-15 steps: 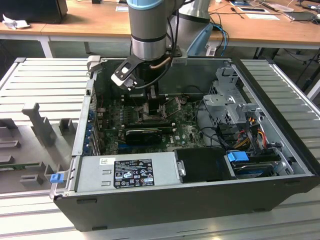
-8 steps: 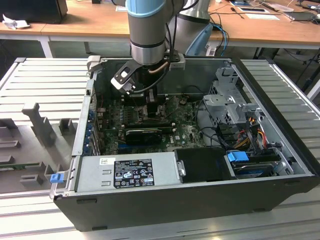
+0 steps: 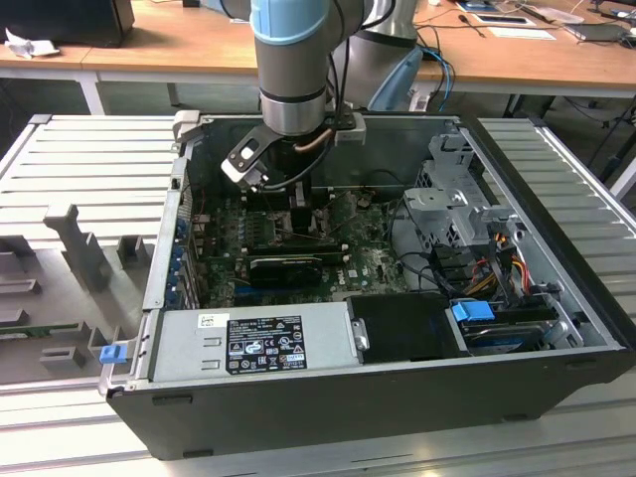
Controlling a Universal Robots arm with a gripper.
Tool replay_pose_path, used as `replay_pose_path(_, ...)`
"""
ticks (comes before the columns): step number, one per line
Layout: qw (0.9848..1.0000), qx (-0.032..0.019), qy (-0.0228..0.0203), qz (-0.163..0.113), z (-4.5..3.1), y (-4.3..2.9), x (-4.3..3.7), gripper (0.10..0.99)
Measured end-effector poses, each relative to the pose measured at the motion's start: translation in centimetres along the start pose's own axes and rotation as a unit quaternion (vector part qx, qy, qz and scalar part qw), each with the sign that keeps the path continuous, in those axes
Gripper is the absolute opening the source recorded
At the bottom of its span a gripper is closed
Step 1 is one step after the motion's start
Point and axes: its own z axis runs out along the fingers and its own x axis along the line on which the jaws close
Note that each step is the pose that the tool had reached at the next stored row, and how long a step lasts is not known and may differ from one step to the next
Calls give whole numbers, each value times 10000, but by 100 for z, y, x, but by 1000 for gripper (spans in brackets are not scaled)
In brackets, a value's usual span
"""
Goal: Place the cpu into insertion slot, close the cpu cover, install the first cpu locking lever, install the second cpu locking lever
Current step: 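Place the cpu into insertion slot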
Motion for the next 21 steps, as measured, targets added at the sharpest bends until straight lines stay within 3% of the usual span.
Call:
replay_pose_path(11,10000,0,0,0,89,3,41,529)
replay_pose_path(18,10000,1,0,0,91,2,40,529)
replay_pose_path(21,10000,0,4,1,90,2,40,608)
